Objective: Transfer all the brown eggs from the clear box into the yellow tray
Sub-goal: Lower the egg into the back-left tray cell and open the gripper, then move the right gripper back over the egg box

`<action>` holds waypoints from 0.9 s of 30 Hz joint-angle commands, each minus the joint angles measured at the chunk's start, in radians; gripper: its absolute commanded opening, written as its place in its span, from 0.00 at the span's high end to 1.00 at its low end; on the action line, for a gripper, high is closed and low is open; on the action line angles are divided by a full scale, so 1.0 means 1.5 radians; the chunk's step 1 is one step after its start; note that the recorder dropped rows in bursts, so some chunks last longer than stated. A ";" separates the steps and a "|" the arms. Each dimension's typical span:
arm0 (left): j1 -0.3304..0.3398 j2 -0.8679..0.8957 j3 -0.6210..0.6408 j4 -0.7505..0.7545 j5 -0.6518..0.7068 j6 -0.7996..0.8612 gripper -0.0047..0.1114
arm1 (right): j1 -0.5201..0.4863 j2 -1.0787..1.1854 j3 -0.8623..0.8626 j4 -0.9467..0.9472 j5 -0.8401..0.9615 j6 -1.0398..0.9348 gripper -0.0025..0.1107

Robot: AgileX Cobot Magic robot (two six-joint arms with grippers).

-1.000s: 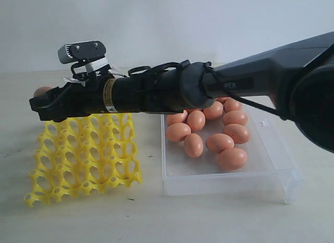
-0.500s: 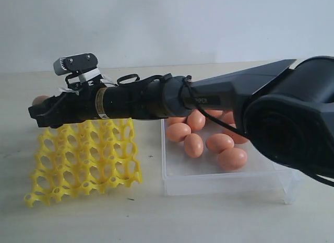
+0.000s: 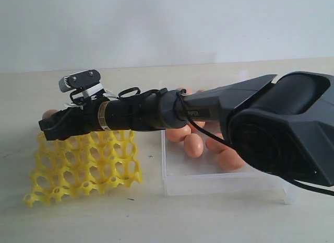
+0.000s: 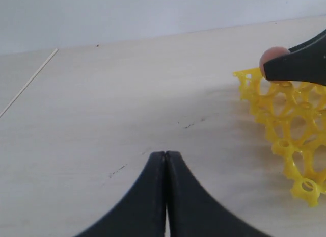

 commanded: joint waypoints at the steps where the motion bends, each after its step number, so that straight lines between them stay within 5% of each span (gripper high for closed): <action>1: -0.004 -0.004 -0.003 -0.001 -0.005 -0.003 0.96 | -0.004 0.006 -0.038 0.009 -0.001 -0.007 0.79; 9: -0.004 -0.004 -0.003 -0.001 -0.005 -0.003 0.96 | -0.004 0.027 -0.081 0.010 0.019 0.001 0.58; 14: -0.004 -0.004 -0.003 -0.001 -0.005 -0.003 0.96 | -0.004 0.035 -0.087 0.014 0.027 0.005 0.37; 18: -0.004 -0.004 -0.003 -0.001 -0.005 -0.003 0.96 | -0.004 0.028 -0.087 0.014 0.027 0.019 0.38; 23: -0.004 -0.004 -0.003 -0.001 -0.005 -0.003 0.96 | -0.004 -0.060 -0.087 -0.010 0.038 0.047 0.58; 27: -0.004 -0.004 -0.003 -0.001 -0.005 -0.003 0.96 | -0.004 -0.111 -0.087 -0.048 0.056 0.063 0.64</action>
